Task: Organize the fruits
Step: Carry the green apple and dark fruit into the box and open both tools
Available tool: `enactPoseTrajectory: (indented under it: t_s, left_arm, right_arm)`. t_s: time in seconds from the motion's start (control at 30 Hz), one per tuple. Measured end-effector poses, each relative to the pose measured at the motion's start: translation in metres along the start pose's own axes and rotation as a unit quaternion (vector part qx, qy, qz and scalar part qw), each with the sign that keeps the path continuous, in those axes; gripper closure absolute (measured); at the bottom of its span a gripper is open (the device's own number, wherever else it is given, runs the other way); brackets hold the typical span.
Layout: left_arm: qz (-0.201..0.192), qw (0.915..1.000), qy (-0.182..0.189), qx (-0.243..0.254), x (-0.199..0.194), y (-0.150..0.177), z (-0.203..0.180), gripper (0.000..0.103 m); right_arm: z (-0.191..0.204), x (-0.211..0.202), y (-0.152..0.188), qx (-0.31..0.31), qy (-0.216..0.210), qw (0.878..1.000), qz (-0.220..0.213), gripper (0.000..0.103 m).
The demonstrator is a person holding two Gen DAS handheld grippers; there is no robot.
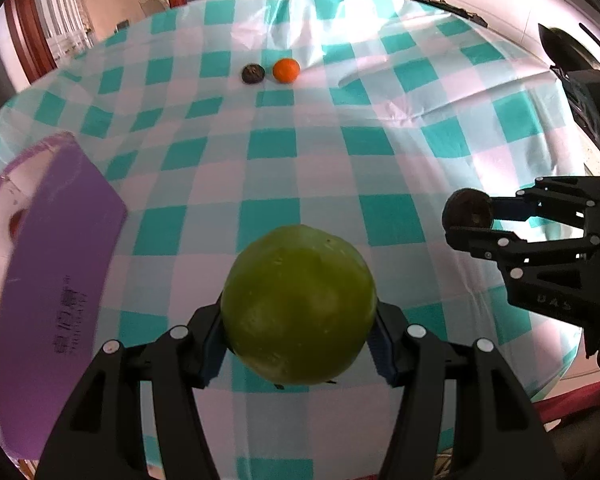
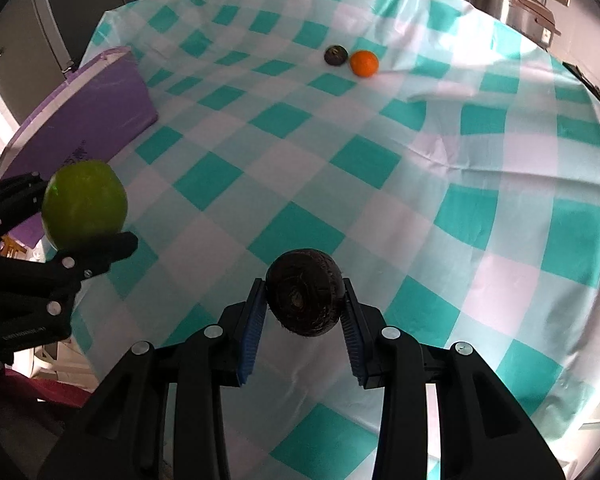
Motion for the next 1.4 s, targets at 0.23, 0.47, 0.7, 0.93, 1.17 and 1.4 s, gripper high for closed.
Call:
enactPoseTrajectory:
  t_s: [0.23, 0.47, 0.7, 0.93, 1.17, 1.4]
  left_arm:
    - [-0.029, 0.9990, -0.017, -0.028, -0.032, -0.007, 0.026, 0.044]
    - [-0.066, 0.9954, -0.029, -0.063, -0.058, -0.021, 0.074, 0.044]
    - [-0.092, 0.9884, -0.053, -0.109, -0.085, -0.020, 0.161, 0.044]
    - [-0.078, 0.9765, -0.094, -0.178, -0.093, -0.008, 0.274, 0.044]
    - [0.013, 0.9696, -0.077, -0.232, -0.049, 0.016, 0.348, 0.044]
    - [0.051, 0.9734, -0.057, -0.216, -0.008, 0.012, 0.371, 0.044]
  right_arm:
    - [0.023, -0.011, -0.015, -0.032, -0.014, 0.999, -0.013, 0.066]
    - [0.043, -0.021, -0.056, -0.038, -0.035, 0.998, -0.036, 0.066]
    - [0.119, -0.022, -0.124, -0.072, -0.094, 0.991, -0.058, 0.066]
    - [0.206, -0.025, -0.194, -0.110, -0.145, 0.980, -0.077, 0.066]
    - [0.269, 0.013, -0.245, -0.116, -0.150, 0.981, -0.033, 0.066]
    - [0.307, 0.081, -0.258, -0.158, -0.089, 0.981, 0.064, 0.066]
Point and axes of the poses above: each gripper's, at about its wrist camera, not at the fingertips, and x roughly the way its jaws point, z to its left, y to its underside, the point moved 6 cm from there along x, roughly the way its jaws point, and after that the axes turned 5 degrees about z, right-handed, at the moved point
